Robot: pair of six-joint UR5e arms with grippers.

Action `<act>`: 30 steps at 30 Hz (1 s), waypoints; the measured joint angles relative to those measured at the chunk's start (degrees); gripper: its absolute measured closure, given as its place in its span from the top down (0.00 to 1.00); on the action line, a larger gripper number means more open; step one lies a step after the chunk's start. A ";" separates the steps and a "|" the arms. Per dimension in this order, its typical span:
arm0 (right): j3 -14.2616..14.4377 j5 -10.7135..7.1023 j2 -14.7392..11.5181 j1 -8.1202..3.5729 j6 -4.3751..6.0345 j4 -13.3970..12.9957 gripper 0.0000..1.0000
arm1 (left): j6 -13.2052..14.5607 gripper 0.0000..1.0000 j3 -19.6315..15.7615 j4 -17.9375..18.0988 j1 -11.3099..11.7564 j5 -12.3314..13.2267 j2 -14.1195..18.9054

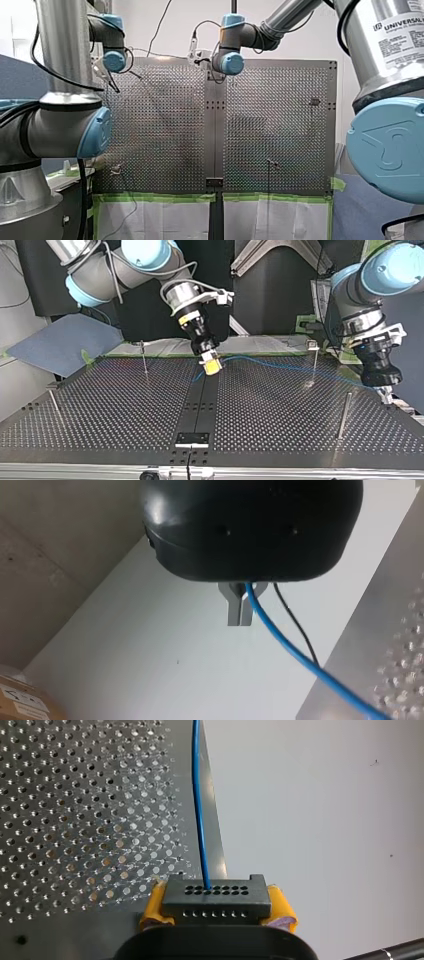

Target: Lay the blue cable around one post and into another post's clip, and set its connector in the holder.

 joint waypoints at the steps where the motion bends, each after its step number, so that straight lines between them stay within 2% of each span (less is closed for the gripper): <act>1: -0.33 0.00 0.17 0.00 0.01 0.14 0.00 | 0.01 0.00 0.45 0.00 0.47 0.35 -0.46; 10: -4.43 0.01 2.60 0.02 0.06 2.11 0.00 | -0.27 0.00 4.64 0.09 4.65 1.91 -3.61; 16: -7.23 0.01 4.60 -0.04 0.07 2.48 0.00 | -0.03 0.00 7.02 0.04 7.47 2.77 -5.91; 25: -10.01 0.30 5.63 -0.86 0.33 2.40 0.00 | 0.32 0.00 9.23 0.43 11.59 6.74 -9.10; 30: -11.44 0.50 6.63 -1.10 0.56 2.79 0.00 | 0.37 0.00 10.72 0.52 12.11 8.67 -11.21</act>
